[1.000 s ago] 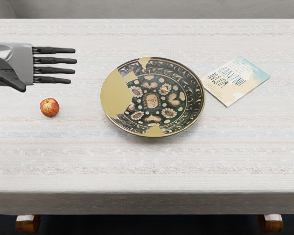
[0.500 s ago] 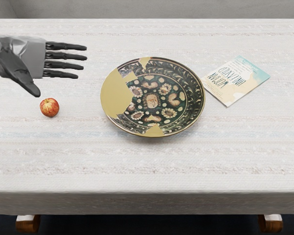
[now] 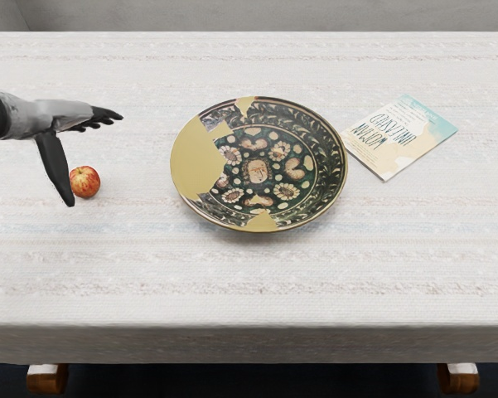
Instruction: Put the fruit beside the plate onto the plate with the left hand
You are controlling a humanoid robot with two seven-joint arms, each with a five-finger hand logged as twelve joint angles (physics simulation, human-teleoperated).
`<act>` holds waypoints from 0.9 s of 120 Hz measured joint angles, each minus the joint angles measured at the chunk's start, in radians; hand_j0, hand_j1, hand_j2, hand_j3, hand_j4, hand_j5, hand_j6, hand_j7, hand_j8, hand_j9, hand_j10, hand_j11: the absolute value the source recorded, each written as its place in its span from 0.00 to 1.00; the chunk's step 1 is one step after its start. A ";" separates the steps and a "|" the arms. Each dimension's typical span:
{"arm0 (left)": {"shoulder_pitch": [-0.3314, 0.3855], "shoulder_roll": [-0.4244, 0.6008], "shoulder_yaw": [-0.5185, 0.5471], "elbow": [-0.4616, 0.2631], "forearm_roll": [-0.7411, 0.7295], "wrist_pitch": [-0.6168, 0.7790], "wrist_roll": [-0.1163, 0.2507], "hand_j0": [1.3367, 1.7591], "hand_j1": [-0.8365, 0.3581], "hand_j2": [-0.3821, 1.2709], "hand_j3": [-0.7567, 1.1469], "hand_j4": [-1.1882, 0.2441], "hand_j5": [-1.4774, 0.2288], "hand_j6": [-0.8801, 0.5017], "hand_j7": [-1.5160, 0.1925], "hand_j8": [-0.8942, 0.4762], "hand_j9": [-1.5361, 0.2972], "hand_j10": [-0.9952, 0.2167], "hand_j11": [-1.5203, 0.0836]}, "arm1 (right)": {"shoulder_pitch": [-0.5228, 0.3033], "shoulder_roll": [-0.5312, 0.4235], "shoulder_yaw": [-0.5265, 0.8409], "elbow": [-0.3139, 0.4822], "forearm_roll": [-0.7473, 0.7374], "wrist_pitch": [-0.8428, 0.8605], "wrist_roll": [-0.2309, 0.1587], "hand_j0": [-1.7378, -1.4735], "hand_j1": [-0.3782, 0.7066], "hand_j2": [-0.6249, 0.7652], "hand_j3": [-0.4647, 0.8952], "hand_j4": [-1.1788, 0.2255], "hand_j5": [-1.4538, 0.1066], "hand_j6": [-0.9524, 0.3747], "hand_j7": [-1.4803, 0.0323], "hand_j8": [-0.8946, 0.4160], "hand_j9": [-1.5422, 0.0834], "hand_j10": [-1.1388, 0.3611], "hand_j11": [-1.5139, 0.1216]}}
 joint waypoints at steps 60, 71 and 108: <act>0.151 -0.107 0.101 0.081 0.355 0.307 0.000 0.76 0.92 0.24 0.40 0.77 0.81 0.58 0.83 0.59 0.78 0.75 0.89 | 0.002 0.000 0.001 0.000 0.001 -0.001 0.000 0.30 0.03 0.45 0.34 0.84 0.93 0.72 0.98 0.68 0.95 0.76 0.93; 0.153 -0.145 0.102 0.142 0.362 0.323 0.000 0.76 0.92 0.24 0.40 0.77 0.81 0.57 0.83 0.59 0.78 0.75 0.88 | 0.003 0.000 0.002 0.000 0.001 -0.002 0.000 0.30 0.03 0.45 0.34 0.84 0.93 0.72 0.98 0.68 0.95 0.76 0.93; 0.181 -0.171 0.127 0.220 0.366 0.334 0.000 0.76 0.81 0.26 0.40 0.70 0.73 0.50 0.75 0.51 0.71 0.66 0.80 | 0.005 0.000 0.003 -0.001 0.001 -0.002 0.000 0.30 0.03 0.45 0.34 0.84 0.93 0.72 0.98 0.68 0.95 0.76 0.93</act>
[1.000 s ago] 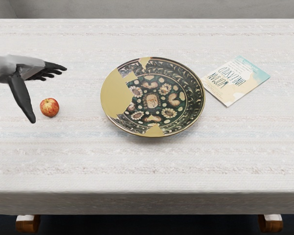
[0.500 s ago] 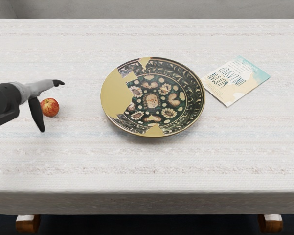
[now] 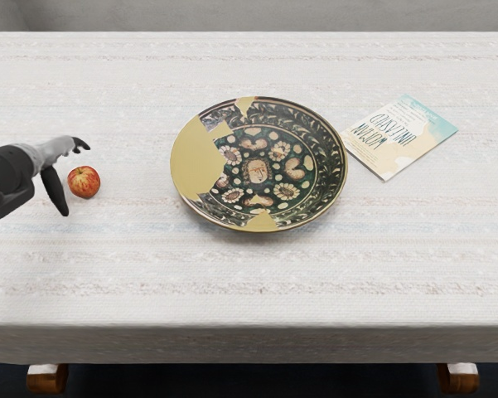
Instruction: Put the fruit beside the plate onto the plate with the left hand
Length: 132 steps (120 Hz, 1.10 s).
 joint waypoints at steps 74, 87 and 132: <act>-0.014 -0.073 0.006 0.093 0.002 0.000 0.000 0.76 0.75 0.26 0.40 0.65 0.68 0.45 0.70 0.47 0.66 0.62 0.75 | 0.005 0.000 -0.001 0.001 -0.001 0.000 0.000 0.30 0.03 0.45 0.34 0.84 0.93 0.72 0.98 0.68 0.95 0.76 0.93; -0.014 -0.093 0.006 0.098 0.002 0.000 0.000 0.76 0.75 0.26 0.40 0.65 0.68 0.45 0.70 0.47 0.66 0.61 0.75 | 0.005 0.000 -0.002 0.000 -0.001 0.000 0.000 0.30 0.03 0.45 0.34 0.84 0.93 0.72 0.98 0.68 0.95 0.76 0.93; -0.015 -0.139 0.010 0.139 0.002 -0.001 0.000 0.76 0.70 0.27 0.40 0.62 0.64 0.42 0.66 0.43 0.63 0.57 0.71 | 0.005 0.000 -0.002 0.000 -0.001 0.000 0.000 0.30 0.03 0.45 0.34 0.84 0.93 0.72 0.98 0.68 0.95 0.76 0.93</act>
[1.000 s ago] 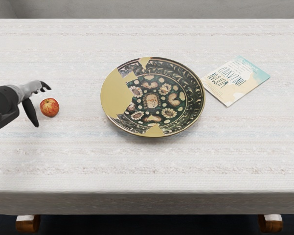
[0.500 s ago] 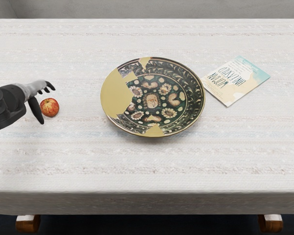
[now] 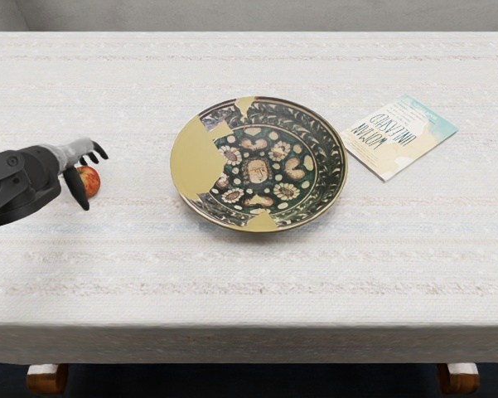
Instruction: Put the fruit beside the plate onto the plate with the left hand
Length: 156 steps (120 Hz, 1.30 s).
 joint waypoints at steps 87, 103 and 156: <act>0.004 -0.037 0.004 0.084 0.018 0.003 0.000 0.76 0.57 0.28 0.40 0.53 0.54 0.33 0.57 0.34 0.54 0.47 0.61 | 0.002 0.000 -0.001 0.001 0.000 0.000 0.000 0.30 0.03 0.45 0.34 0.84 0.93 0.72 0.98 0.68 0.95 0.76 0.93; 0.004 -0.043 0.004 0.085 0.019 0.003 0.000 0.76 0.56 0.29 0.40 0.53 0.54 0.32 0.56 0.33 0.53 0.46 0.60 | 0.002 0.000 -0.001 0.001 0.000 -0.001 0.000 0.30 0.03 0.45 0.34 0.84 0.93 0.72 0.98 0.68 0.95 0.76 0.93; 0.009 -0.044 0.004 0.087 0.019 0.001 0.000 0.76 0.46 0.33 0.40 0.46 0.46 0.30 0.48 0.28 0.46 0.39 0.51 | 0.002 0.000 -0.001 0.001 0.000 -0.002 0.000 0.30 0.03 0.45 0.34 0.84 0.93 0.72 0.98 0.68 0.95 0.76 0.93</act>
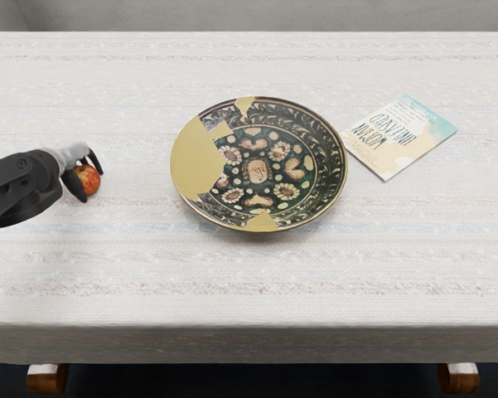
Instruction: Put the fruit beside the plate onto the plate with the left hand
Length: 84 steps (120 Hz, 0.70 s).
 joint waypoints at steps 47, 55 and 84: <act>-0.007 0.023 -0.001 -0.022 -0.003 -0.004 0.000 0.74 0.39 0.37 0.40 0.46 0.33 0.40 0.35 0.38 0.33 0.27 0.37 | 0.000 0.000 0.000 0.000 0.000 -0.001 0.000 0.30 0.03 0.45 0.34 0.84 0.93 0.72 0.98 0.68 0.95 0.76 0.93; -0.010 0.072 -0.002 -0.061 -0.005 -0.004 0.000 0.73 0.39 0.38 0.40 0.47 0.31 0.42 0.33 0.39 0.31 0.26 0.35 | 0.000 0.000 0.000 0.000 0.000 -0.001 0.000 0.30 0.03 0.45 0.34 0.84 0.93 0.72 0.98 0.68 0.95 0.76 0.93; -0.033 0.164 -0.012 -0.206 -0.014 -0.006 0.000 0.72 0.37 0.38 0.40 0.49 0.29 0.44 0.30 0.41 0.28 0.23 0.31 | 0.002 0.000 0.000 0.001 0.000 0.002 0.000 0.30 0.03 0.45 0.34 0.84 0.93 0.72 0.98 0.68 0.95 0.76 0.93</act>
